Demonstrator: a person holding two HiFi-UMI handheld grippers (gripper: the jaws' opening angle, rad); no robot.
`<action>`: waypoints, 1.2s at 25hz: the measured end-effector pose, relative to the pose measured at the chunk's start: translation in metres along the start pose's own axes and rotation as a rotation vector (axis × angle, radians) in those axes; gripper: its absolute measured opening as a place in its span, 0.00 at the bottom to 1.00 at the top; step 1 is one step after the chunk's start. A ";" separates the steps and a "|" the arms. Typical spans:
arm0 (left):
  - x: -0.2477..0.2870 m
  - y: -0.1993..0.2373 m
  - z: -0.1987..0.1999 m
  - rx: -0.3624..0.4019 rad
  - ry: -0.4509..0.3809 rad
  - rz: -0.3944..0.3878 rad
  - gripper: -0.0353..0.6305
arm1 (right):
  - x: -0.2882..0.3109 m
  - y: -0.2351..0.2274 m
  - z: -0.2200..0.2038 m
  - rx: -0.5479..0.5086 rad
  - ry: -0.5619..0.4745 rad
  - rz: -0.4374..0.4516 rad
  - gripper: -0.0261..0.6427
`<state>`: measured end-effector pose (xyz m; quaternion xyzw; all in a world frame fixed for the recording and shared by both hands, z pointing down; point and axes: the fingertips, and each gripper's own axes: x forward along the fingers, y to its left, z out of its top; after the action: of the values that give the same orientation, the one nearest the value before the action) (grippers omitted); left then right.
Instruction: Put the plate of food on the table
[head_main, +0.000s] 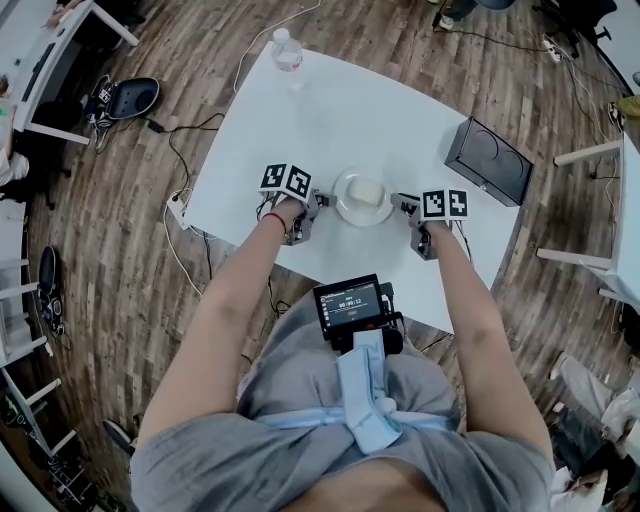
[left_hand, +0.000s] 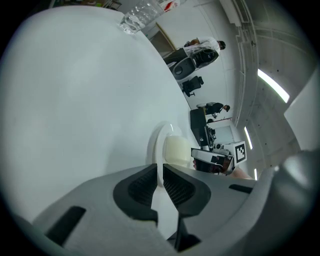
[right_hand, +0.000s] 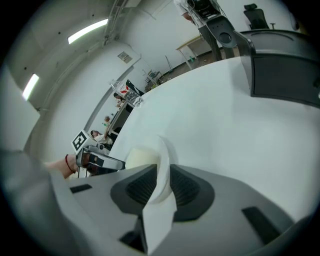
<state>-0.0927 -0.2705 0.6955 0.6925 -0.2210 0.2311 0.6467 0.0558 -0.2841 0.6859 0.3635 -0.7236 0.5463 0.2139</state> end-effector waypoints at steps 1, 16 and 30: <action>-0.002 0.000 0.001 0.028 -0.004 0.020 0.10 | -0.002 0.001 0.000 -0.023 0.000 -0.012 0.15; -0.018 -0.025 0.011 0.425 -0.211 0.120 0.10 | -0.017 0.026 -0.004 -0.304 -0.138 -0.061 0.15; -0.038 -0.053 -0.013 0.563 -0.270 0.077 0.10 | -0.054 0.071 -0.021 -0.357 -0.295 -0.032 0.10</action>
<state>-0.0912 -0.2534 0.6317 0.8598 -0.2581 0.2135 0.3854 0.0345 -0.2387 0.6092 0.4074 -0.8263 0.3472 0.1752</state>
